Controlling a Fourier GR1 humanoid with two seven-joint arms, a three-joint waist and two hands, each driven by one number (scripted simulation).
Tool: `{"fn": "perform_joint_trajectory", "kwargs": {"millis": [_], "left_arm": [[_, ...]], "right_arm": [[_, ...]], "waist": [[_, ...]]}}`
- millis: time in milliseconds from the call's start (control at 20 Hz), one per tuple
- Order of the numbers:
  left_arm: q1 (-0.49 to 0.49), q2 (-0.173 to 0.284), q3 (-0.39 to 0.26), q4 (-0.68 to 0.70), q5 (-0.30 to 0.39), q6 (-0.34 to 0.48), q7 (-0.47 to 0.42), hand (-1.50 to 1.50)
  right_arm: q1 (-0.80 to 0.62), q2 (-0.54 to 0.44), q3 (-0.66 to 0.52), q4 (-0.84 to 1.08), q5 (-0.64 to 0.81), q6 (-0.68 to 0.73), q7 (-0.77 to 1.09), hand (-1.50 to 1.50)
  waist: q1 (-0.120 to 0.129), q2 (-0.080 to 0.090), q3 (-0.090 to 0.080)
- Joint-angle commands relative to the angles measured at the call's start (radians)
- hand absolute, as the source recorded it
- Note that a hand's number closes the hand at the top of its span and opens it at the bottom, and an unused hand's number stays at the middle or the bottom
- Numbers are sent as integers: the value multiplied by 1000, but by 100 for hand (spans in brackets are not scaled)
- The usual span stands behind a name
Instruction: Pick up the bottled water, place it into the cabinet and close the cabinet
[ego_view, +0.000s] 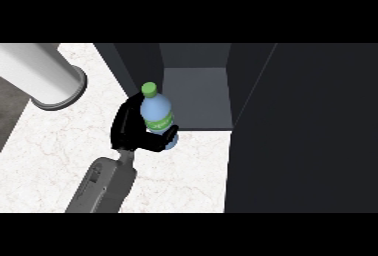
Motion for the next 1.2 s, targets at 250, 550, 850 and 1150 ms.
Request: {"fn": "perform_joint_trajectory", "kwargs": {"millis": [250,550,850,1150], "left_arm": [[-253,-4,-33,157,-121,167,-12,150],[-333,-4,-92,168,-175,308,46,150],[-395,7,-76,282,-230,399,21,150],[-404,47,-108,293,-273,462,71,150]], "right_arm": [[-55,-8,-9,15,-13,1,13,-150],[-35,21,44,50,28,-12,-9,-150],[-75,10,5,77,-20,9,-13,-150],[-81,0,12,87,-11,13,-1,-150]], "waist": [[-20,6,1],[-36,7,2],[-59,17,2],[-67,19,2]]}}
